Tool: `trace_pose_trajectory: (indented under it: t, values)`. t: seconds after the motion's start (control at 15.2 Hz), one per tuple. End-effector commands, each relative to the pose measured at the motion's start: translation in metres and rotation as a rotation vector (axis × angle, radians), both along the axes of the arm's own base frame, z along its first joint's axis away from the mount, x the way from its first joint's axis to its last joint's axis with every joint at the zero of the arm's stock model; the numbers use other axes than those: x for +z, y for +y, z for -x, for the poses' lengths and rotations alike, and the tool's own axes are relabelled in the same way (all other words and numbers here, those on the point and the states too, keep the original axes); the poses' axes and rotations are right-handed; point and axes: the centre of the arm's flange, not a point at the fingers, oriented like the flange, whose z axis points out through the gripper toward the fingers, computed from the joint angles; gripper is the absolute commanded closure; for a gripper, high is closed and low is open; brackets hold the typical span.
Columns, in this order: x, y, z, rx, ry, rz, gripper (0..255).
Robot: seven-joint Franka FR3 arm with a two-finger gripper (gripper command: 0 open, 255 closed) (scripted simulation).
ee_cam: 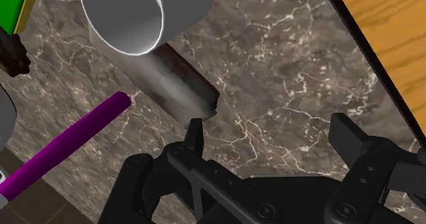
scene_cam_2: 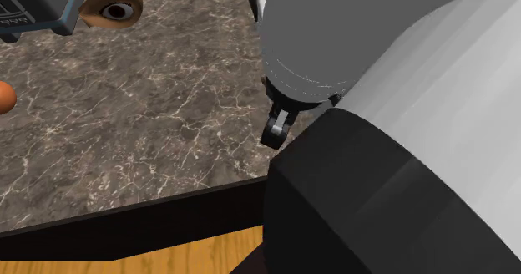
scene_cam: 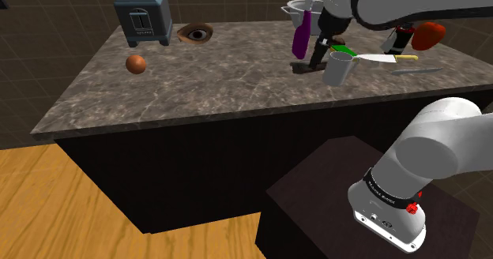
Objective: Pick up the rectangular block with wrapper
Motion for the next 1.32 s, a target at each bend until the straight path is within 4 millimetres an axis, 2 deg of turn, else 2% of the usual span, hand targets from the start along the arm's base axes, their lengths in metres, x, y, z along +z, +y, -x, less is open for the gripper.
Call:
trace_pose_trajectory:
  t: [0.0,0.33,0.86,0.99,1.06,1.25]
  values:
    - [-0.021,-0.005,-0.003,0.099,-0.08,0.102,0]
    - [-0.073,-0.029,-0.017,0.323,-0.262,0.345,0]
    - [-0.116,-0.033,-0.02,0.351,-0.285,0.376,0]
    - [-0.119,-0.033,-0.02,0.351,-0.285,0.376,0]
    - [-0.119,-0.033,-0.02,0.351,-0.285,0.376,255]
    - [-0.119,-0.033,-0.019,0.351,-0.285,0.376,255]
